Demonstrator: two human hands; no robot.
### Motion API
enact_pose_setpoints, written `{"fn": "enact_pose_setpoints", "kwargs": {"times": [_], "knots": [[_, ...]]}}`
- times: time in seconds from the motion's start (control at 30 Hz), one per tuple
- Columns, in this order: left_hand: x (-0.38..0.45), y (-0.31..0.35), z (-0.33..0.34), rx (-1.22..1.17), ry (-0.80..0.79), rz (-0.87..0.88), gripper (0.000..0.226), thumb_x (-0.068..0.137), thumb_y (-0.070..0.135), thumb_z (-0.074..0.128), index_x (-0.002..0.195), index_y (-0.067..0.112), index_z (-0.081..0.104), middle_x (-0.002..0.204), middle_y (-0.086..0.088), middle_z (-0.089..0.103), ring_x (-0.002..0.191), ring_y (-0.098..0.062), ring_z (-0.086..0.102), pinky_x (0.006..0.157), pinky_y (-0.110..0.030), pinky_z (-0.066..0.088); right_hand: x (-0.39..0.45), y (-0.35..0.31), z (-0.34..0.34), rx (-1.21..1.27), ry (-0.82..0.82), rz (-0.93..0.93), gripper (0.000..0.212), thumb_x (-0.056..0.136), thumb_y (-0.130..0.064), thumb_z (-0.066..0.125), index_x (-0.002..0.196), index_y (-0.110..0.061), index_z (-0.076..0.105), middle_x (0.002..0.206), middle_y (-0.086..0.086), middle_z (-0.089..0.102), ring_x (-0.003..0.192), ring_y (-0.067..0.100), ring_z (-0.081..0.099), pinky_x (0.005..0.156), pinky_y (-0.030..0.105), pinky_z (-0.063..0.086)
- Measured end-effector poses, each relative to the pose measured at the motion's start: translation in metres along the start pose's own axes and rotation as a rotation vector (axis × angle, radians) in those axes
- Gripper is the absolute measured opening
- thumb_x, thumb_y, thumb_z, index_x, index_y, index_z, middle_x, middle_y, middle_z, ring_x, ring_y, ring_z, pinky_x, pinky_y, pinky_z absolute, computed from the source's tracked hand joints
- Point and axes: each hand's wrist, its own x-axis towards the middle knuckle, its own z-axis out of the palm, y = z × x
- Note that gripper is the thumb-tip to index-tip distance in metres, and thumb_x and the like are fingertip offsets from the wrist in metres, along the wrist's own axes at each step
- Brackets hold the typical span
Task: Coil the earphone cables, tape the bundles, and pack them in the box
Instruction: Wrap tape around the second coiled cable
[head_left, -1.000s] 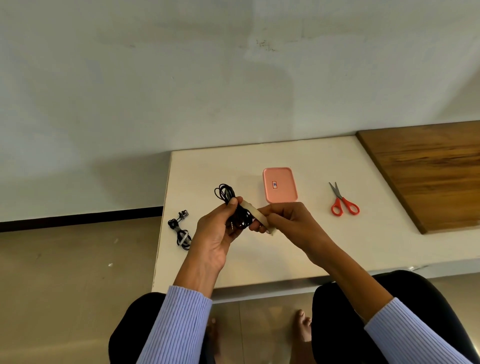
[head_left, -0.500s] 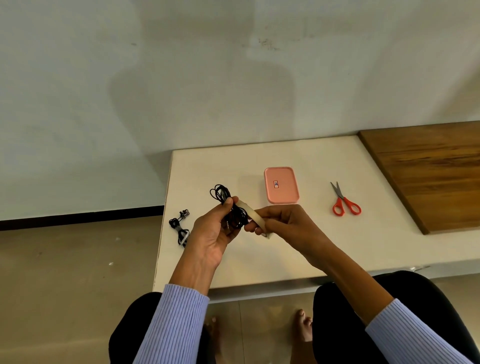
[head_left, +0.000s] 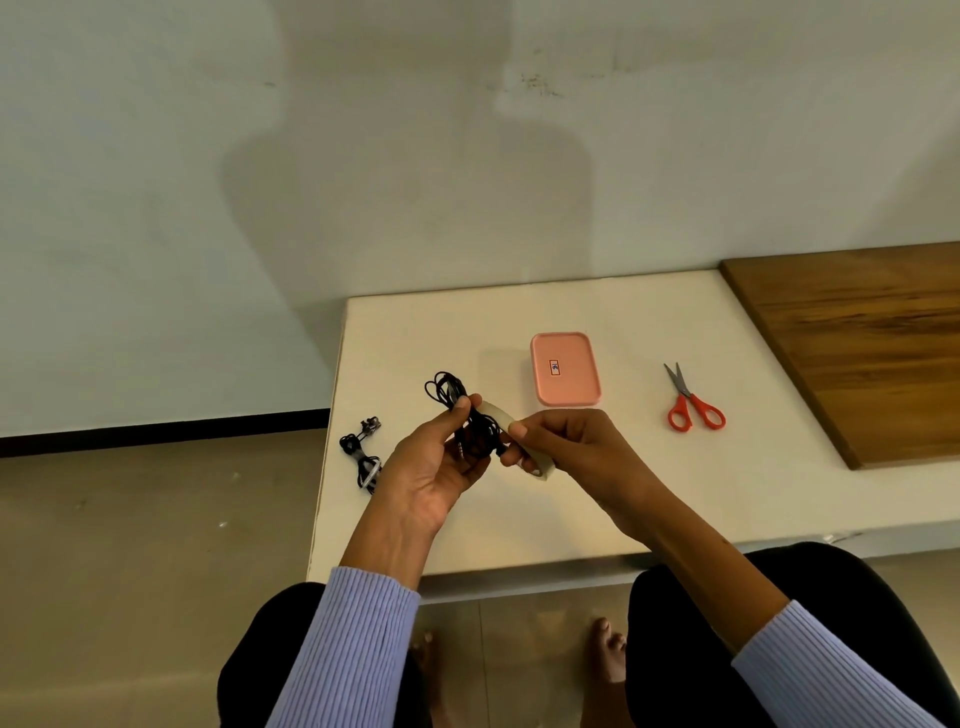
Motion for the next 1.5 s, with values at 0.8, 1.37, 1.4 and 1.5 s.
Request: {"fn": "enact_pose_setpoints", "kwargs": {"times": [0.8, 1.37, 1.4, 1.5], "knots": [[-0.014, 0.008, -0.003, 0.158, -0.134, 0.043, 0.014, 0.089, 0.027, 0.059, 0.089, 0.022, 0.072, 0.087, -0.003, 0.07, 0.086, -0.015, 0.059, 0.073, -0.028, 0.041, 0.0, 0.002, -0.003, -0.172, 0.13, -0.087, 0.016, 0.093, -0.018, 0.054, 0.085, -0.013, 0.068, 0.069, -0.007, 0.068, 0.065, -0.002, 0.059, 0.064, 0.009, 0.047], [-0.028, -0.008, 0.013, 0.467, -0.028, 0.366, 0.012, 0.089, 0.021, 0.061, 0.089, 0.023, 0.073, 0.086, 0.009, 0.073, 0.085, 0.001, 0.061, 0.071, -0.019, 0.039, 0.0, -0.001, -0.003, -0.043, 0.115, 0.064, 0.031, 0.093, -0.014, 0.044, 0.082, 0.001, 0.068, 0.069, 0.0, 0.067, 0.07, 0.007, 0.059, 0.091, 0.037, 0.047], [-0.028, -0.008, 0.013, 0.458, -0.025, 0.357, 0.012, 0.089, 0.021, 0.061, 0.089, 0.023, 0.073, 0.086, 0.01, 0.073, 0.085, 0.001, 0.061, 0.071, -0.02, 0.039, 0.0, -0.001, -0.002, -0.04, 0.118, 0.066, 0.031, 0.093, -0.015, 0.044, 0.082, 0.002, 0.068, 0.068, -0.001, 0.066, 0.07, 0.007, 0.059, 0.093, 0.038, 0.047], [-0.026, -0.008, 0.011, 0.417, -0.025, 0.304, 0.012, 0.088, 0.023, 0.062, 0.091, 0.022, 0.074, 0.088, 0.006, 0.073, 0.087, -0.006, 0.059, 0.069, -0.024, 0.036, 0.001, 0.0, -0.002, -0.029, 0.114, 0.064, 0.031, 0.093, -0.014, 0.044, 0.083, 0.001, 0.069, 0.07, 0.002, 0.066, 0.071, 0.008, 0.057, 0.093, 0.041, 0.046]]}}
